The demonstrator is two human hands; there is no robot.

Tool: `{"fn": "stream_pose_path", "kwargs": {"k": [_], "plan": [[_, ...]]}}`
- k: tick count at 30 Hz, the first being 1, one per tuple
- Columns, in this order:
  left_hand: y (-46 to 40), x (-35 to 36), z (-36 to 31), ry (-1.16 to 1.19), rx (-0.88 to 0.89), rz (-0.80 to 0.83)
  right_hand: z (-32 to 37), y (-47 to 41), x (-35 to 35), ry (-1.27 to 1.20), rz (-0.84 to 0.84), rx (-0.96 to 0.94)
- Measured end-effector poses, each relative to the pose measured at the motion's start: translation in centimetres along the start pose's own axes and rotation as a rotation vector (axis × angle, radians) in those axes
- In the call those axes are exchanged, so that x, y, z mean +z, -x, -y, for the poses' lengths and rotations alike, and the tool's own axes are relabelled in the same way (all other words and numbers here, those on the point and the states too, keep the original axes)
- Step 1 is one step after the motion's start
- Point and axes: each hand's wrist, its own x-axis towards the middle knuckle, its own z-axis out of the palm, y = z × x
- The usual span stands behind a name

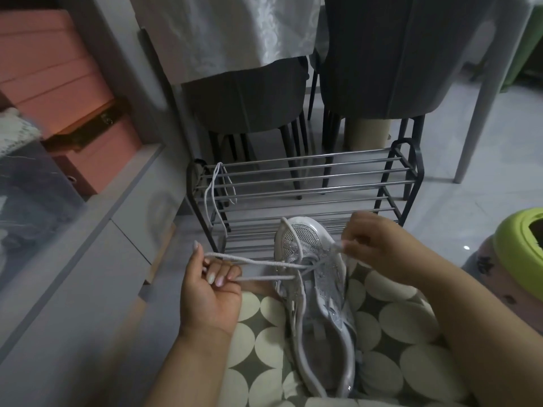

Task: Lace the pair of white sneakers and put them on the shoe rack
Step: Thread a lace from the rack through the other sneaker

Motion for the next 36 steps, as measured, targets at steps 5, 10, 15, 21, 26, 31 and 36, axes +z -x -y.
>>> {"fn": "stream_pose_path", "kwargs": {"k": [5, 10, 15, 21, 26, 31, 36], "plan": [[-0.2, -0.1, 0.3, -0.098, -0.003, 0.003, 0.5, -0.1, 0.1, -1.359, -0.132, 0.233], [-0.3, -0.2, 0.9, -0.271, 0.009, 0.061, 1.1, 0.3, -1.1, -1.065, -0.131, 0.214], [0.2, 0.3, 1.4, -0.398, 0.071, 0.107, 1.2, 0.5, -0.3, 0.321, 0.253, 0.009], [0.4, 0.2, 1.4, -0.491, 0.063, 0.156, 0.1, 0.3, -0.3, -0.363, 0.014, 0.082], [0.7, 0.4, 2.0, -0.692, 0.054, 0.267, 1.2, 0.4, 0.2, -1.552, 0.147, 0.078], [0.8, 0.2, 2.2, -0.917, 0.067, 0.380, 1.9, 0.7, -0.8, -0.534, -0.107, 0.186], [0.8, 0.0, 2.1, -1.075, 0.058, 0.479, 2.8, 0.9, 0.0, 0.362, 0.249, 0.037]]}}
